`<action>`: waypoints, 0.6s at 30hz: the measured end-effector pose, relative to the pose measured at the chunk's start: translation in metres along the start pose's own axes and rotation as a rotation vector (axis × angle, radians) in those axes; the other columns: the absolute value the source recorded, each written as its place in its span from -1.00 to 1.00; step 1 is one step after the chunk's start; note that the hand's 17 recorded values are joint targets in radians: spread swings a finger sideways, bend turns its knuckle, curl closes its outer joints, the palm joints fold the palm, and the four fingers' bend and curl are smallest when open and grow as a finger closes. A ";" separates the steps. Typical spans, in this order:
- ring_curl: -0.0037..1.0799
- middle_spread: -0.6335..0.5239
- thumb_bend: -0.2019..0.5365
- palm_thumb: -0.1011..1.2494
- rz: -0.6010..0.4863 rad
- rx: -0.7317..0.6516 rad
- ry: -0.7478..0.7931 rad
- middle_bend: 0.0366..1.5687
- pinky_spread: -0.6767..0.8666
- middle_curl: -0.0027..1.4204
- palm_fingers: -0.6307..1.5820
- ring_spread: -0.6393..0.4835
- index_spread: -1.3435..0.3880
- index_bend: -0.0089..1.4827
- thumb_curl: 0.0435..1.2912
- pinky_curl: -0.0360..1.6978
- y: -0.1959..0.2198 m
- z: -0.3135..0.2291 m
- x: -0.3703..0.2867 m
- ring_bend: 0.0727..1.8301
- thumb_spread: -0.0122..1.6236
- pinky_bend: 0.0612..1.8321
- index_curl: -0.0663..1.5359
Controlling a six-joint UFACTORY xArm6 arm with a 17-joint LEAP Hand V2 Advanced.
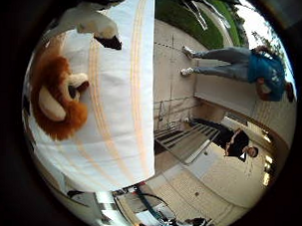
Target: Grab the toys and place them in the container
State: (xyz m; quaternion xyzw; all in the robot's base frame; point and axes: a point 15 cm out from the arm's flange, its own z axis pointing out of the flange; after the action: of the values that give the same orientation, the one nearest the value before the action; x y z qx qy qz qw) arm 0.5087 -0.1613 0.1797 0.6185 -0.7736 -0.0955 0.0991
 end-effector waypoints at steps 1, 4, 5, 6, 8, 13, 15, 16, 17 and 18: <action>-0.22 0.08 -0.48 0.12 -0.004 -0.018 0.003 -0.23 0.37 -0.17 0.26 0.44 0.41 -0.48 -0.41 -0.45 0.004 0.001 -0.001 0.18 0.45 0.30 -0.80; -0.12 0.04 -0.48 0.19 -0.020 -0.101 0.015 -0.01 0.34 -0.07 0.45 0.35 0.30 -0.43 -0.40 -0.40 0.021 0.011 -0.008 0.28 0.43 0.30 -0.78; -0.07 0.02 -0.48 0.22 -0.024 -0.137 0.018 0.07 0.33 -0.03 0.49 0.31 0.26 -0.42 -0.39 -0.37 0.027 0.017 -0.009 0.33 0.42 0.29 -0.78; -0.04 0.01 -0.46 0.26 -0.027 -0.163 0.021 0.11 0.32 0.00 0.50 0.30 0.24 -0.39 -0.38 -0.36 0.031 0.020 -0.010 0.36 0.42 0.28 -0.77; 0.04 -0.03 -0.43 0.36 -0.033 -0.185 0.025 0.24 0.30 0.08 0.49 0.23 0.17 -0.32 -0.34 -0.30 0.037 0.017 -0.010 0.42 0.40 0.31 -0.76; 0.15 -0.10 -0.37 0.55 -0.036 -0.116 0.012 0.38 0.22 0.21 0.51 0.10 0.00 -0.05 -0.21 -0.19 0.052 -0.031 -0.009 0.49 0.41 0.43 -0.74; 0.17 -0.11 -0.39 0.55 -0.037 -0.085 0.008 0.39 0.20 0.23 0.51 0.09 -0.02 0.00 -0.19 -0.16 0.063 -0.055 -0.008 0.50 0.41 0.45 -0.73; 0.19 -0.12 -0.40 0.57 -0.042 -0.072 0.000 0.40 0.19 0.25 0.50 0.08 -0.05 0.04 -0.18 -0.14 0.072 -0.070 -0.010 0.51 0.42 0.47 -0.73; 0.20 -0.12 -0.39 0.58 -0.048 -0.061 -0.011 0.41 0.18 0.25 0.50 0.07 -0.06 0.06 -0.16 -0.13 0.081 -0.083 -0.013 0.51 0.42 0.48 -0.72; 0.21 -0.13 -0.40 0.59 -0.056 -0.051 -0.023 0.42 0.17 0.27 0.49 0.06 -0.08 0.09 -0.15 -0.11 0.090 -0.095 -0.016 0.52 0.43 0.50 -0.72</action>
State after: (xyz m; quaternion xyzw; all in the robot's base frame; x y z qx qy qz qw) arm 0.4531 -0.1281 0.2946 0.6359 -0.7546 -0.1251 0.1030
